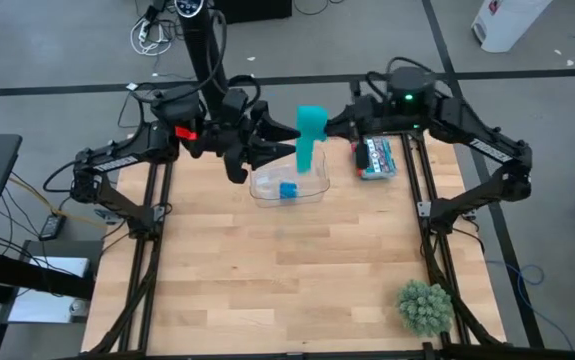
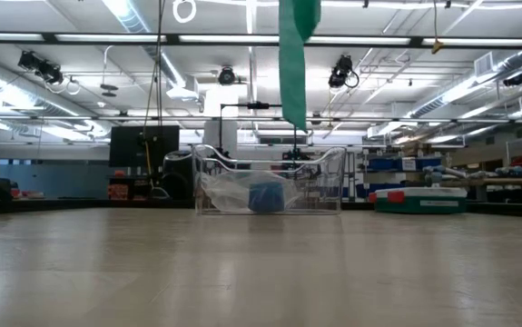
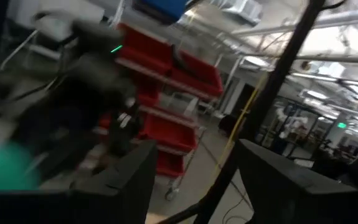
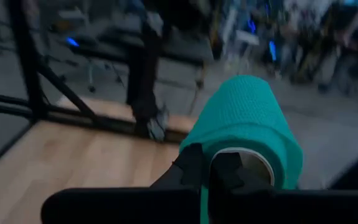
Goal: Roll bandage
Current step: Roll the sky blue bandage
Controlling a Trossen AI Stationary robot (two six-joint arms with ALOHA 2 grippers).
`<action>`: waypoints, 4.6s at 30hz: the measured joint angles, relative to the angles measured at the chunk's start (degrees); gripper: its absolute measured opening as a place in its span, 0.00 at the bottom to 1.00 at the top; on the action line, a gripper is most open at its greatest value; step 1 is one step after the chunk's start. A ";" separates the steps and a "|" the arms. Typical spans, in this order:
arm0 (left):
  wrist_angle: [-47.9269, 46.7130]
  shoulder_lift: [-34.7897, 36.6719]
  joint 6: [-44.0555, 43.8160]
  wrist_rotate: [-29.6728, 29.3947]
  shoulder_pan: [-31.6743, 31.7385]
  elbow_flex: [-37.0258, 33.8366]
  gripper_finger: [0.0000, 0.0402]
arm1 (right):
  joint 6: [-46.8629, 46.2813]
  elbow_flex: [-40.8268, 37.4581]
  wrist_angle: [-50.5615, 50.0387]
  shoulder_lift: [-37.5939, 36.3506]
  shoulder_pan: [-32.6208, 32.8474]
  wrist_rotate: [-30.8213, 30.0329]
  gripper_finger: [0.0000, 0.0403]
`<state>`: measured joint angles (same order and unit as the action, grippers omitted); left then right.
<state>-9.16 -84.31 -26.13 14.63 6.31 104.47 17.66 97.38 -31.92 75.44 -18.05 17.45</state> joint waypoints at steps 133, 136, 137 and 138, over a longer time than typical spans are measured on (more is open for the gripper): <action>-11.77 -3.50 18.31 5.51 -4.24 17.92 0.01 | -10.28 0.00 4.55 -1.14 -29.63 -2.17 0.00; -11.79 -3.50 18.31 4.96 -4.22 17.92 0.01 | -10.13 0.00 3.69 -2.16 -29.59 2.47 0.00; -11.87 -3.50 18.31 4.93 -4.22 17.92 0.01 | -10.06 0.00 3.74 -2.55 -29.59 3.93 0.00; -12.21 -3.50 18.36 4.79 -4.19 17.92 0.01 | -10.02 0.00 3.88 -2.96 -29.59 5.50 0.00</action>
<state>-21.37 -87.81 -7.77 19.43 2.12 122.39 7.64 97.38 -28.05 72.47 -47.64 22.95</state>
